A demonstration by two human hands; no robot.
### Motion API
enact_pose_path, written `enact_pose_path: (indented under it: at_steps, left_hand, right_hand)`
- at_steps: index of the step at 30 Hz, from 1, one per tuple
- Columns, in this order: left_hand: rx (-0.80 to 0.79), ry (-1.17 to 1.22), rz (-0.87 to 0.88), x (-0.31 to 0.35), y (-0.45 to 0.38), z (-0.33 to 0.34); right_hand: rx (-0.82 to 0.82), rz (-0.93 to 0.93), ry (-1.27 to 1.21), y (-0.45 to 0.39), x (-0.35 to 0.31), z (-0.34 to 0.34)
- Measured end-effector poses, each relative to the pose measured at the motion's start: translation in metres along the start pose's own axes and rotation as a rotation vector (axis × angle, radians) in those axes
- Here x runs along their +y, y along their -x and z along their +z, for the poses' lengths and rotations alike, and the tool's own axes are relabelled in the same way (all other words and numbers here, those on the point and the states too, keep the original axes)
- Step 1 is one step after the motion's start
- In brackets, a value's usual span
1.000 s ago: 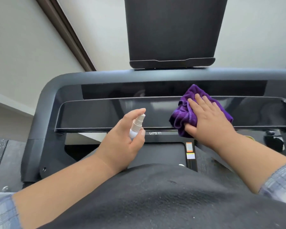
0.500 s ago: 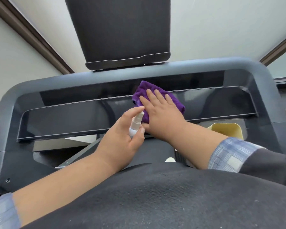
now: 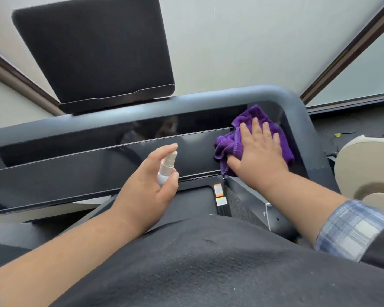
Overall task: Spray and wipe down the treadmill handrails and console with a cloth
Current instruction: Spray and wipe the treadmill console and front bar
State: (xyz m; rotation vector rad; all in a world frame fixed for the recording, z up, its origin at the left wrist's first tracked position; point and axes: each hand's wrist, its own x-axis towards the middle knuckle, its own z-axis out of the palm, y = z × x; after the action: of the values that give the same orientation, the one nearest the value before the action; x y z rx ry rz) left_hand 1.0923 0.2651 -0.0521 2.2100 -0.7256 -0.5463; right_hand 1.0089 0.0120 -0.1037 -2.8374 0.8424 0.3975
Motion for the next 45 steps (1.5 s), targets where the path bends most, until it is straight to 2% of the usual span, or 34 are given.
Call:
enact_pose_path:
  at_steps: [5,9,15,20,22,26,29,32,34,36,39,45]
  left_hand:
    - [-0.004,-0.011,0.0,0.015,-0.007,0.009]
    - [-0.02,0.0,0.025,0.035,-0.02,0.021]
    - [-0.078,0.011,0.022,0.052,-0.031,0.035]
    - [-0.073,0.002,0.041,0.059,-0.036,0.038]
    - [-0.05,0.005,0.049,0.061,-0.037,0.036]
    - [0.019,0.001,0.06,0.063,-0.034,0.031]
    - [0.075,-0.029,0.025,0.06,-0.034,0.026]
    - [0.176,-0.068,0.0,0.058,-0.038,0.018]
    - [0.256,-0.082,-0.028,0.055,-0.044,0.013]
    - [0.295,-0.11,-0.073,0.05,-0.051,0.008]
    - [0.226,-0.205,-0.1,0.046,-0.062,0.011]
    - [-0.103,-0.599,-0.024,0.055,-0.086,0.053]
  right_hand:
    - [-0.035,-0.235,0.0,-0.007,-0.06,0.002]
    - [-0.037,-0.34,-0.006,-0.006,-0.046,0.004]
    - [0.026,-0.087,-0.028,-0.003,0.035,0.0]
    - [0.03,-0.067,-0.025,-0.004,0.018,0.002]
    - [0.034,-0.148,-0.041,-0.002,0.003,0.001]
    - [0.029,-0.442,-0.085,0.008,-0.035,0.007]
    - [0.045,-0.596,-0.122,0.012,-0.04,0.009]
    - [0.043,-0.674,-0.268,0.019,-0.026,0.007]
    - [0.051,-0.7,-0.468,0.03,-0.012,0.009]
    - [0.064,-0.641,-0.74,0.041,0.006,0.011]
    - [0.11,-0.436,-1.036,0.058,0.033,0.004]
    - [0.219,-0.186,-1.209,0.082,0.063,-0.001]
